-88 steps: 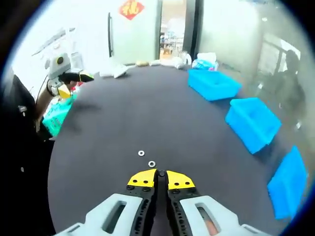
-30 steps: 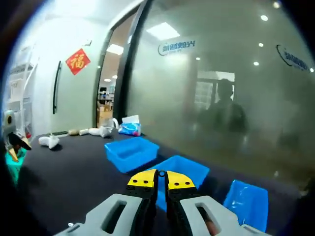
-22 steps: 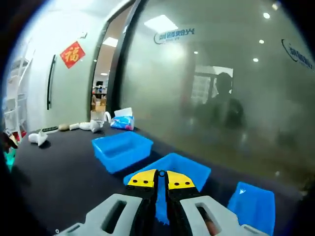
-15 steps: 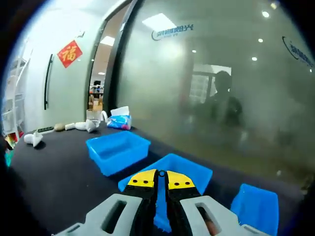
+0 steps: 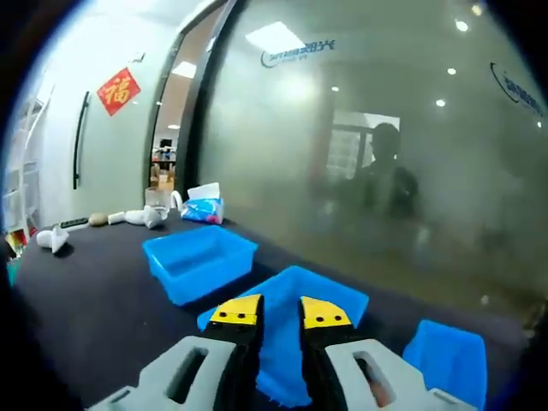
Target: Sort the screws, nuts, and washers into the corresponding bins
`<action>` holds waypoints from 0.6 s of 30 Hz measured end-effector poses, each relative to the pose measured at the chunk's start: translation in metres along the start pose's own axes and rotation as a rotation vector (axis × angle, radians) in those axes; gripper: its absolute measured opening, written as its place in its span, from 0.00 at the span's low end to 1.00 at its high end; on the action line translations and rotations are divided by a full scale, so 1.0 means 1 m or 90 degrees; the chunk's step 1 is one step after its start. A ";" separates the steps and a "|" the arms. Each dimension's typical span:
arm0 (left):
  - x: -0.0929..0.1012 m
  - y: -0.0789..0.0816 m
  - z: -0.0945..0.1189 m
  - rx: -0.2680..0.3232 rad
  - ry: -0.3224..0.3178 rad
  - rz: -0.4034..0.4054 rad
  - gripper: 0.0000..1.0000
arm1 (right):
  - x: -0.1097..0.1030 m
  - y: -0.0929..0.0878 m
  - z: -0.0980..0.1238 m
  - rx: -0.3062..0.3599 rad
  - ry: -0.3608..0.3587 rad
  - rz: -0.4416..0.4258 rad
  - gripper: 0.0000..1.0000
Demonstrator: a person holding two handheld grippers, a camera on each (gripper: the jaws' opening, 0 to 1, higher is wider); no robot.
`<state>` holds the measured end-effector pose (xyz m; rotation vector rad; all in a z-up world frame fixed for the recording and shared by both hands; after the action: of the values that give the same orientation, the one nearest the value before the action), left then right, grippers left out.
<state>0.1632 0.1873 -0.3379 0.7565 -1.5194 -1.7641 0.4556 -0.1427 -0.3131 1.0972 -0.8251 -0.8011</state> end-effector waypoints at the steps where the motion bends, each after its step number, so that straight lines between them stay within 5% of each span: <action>1: 0.000 -0.001 0.000 0.000 -0.001 0.001 0.43 | -0.001 -0.001 0.000 -0.005 0.003 0.008 0.20; 15: -0.003 -0.001 0.002 0.001 -0.002 -0.002 0.43 | -0.018 0.001 0.036 0.026 0.030 0.012 0.27; 18: -0.003 0.000 0.001 0.003 -0.003 -0.002 0.43 | -0.024 -0.001 0.050 0.034 0.060 -0.023 0.29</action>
<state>0.1639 0.1907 -0.3380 0.7585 -1.5260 -1.7668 0.4005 -0.1431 -0.3056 1.1910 -0.7526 -0.7554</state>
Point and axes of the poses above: the point that each gripper's makers call its tool centre point, and the gripper's own axes: z roughly backward along the fingers, x roughly to its right, y roughly out of its top, the point moved 9 cm from there along z, roughly backward along the fingers, and after that the axes turned 1 degree about -z, right-handed, at the moved point
